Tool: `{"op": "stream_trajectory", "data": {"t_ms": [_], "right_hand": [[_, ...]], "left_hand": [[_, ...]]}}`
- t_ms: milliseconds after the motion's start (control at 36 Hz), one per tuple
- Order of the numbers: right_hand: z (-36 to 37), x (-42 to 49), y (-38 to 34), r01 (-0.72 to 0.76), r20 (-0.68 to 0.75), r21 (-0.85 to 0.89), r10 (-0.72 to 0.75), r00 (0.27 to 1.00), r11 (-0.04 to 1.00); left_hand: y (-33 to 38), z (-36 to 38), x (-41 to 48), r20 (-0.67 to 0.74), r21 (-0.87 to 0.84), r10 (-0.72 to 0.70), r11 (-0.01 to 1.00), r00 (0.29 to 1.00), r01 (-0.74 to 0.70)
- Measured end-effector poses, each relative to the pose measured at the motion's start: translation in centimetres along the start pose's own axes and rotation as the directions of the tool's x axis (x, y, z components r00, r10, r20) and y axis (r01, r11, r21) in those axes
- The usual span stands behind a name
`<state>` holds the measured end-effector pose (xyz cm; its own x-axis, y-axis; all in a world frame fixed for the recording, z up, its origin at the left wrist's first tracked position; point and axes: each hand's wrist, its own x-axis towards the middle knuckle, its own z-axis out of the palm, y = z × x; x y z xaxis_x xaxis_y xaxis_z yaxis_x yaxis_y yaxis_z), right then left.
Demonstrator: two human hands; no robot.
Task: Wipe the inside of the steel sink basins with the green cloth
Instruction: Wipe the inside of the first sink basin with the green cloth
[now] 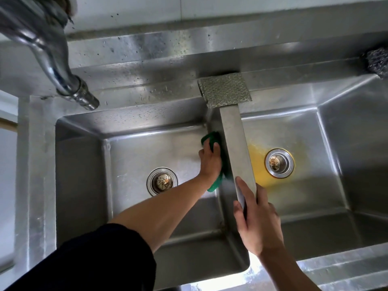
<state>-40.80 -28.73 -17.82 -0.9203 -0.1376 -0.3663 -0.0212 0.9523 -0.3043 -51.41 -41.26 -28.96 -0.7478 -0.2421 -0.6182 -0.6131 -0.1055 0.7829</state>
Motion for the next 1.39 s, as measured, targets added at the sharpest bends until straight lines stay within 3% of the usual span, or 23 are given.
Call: {"op": "stream_trajectory", "data": {"t_ms": [56, 250, 444, 583, 639, 722, 861, 1056, 1111, 1250, 1389], "right_hand": [[-0.1, 0.0, 0.0, 0.000, 0.009, 0.004, 0.000, 1.000, 1.000], [-0.2, 0.0, -0.1, 0.005, 0.006, 0.025, -0.005, 1.000, 1.000], [-0.2, 0.0, 0.1, 0.017, 0.018, 0.036, -0.018, 1.000, 0.999], [0.0, 0.1, 0.3, 0.027, 0.019, 0.045, -0.028, 0.999, 0.999], [0.0, 0.2, 0.4, 0.024, 0.021, 0.050, -0.025, 0.999, 0.998], [-0.1, 0.0, 0.3, 0.020, 0.020, 0.049, -0.021, 1.000, 0.999], [-0.2, 0.1, 0.3, 0.015, 0.030, 0.054, -0.017, 0.999, 0.998], [-0.3, 0.1, 0.3, 0.028, 0.038, 0.041, -0.029, 0.999, 0.999], [-0.4, 0.2, 0.2, 0.022, 0.042, 0.035, -0.024, 0.999, 0.999], [-0.3, 0.2, 0.3, 0.012, 0.051, 0.027, -0.013, 0.999, 1.000], [-0.2, 0.2, 0.3, 0.012, 0.056, 0.013, -0.013, 0.998, 1.000]], "left_hand": [[0.4, 0.0, -0.5, 0.000, -0.027, 0.000, 1.000, 1.000, 0.000], [1.0, -0.4, -1.1, -0.013, 0.021, 0.198, 0.980, 0.980, -0.198], [1.4, 0.1, 6.2, -0.071, -0.049, -0.014, 0.999, 0.997, 0.010], [3.4, -0.3, 2.3, -0.117, -0.111, 0.250, 0.958, 0.961, -0.263], [3.6, -0.3, 2.3, -0.125, -0.094, 0.290, 0.948, 0.949, -0.303], [2.7, 0.0, 4.6, -0.147, -0.074, 0.217, 0.971, 0.965, -0.229], [0.1, 0.1, 8.1, -0.060, -0.016, -0.092, 0.996, 0.994, 0.091], [1.4, 0.2, 2.2, -0.116, -0.069, 0.238, 0.967, 0.964, -0.247], [0.9, 0.5, 2.1, -0.141, -0.067, 0.215, 0.972, 0.966, -0.226], [-1.5, 0.6, 4.1, -0.076, -0.005, -0.008, 1.000, 0.997, 0.007], [-1.9, 0.3, -0.3, -0.034, -0.032, 0.081, 0.996, 0.996, -0.082]]}}
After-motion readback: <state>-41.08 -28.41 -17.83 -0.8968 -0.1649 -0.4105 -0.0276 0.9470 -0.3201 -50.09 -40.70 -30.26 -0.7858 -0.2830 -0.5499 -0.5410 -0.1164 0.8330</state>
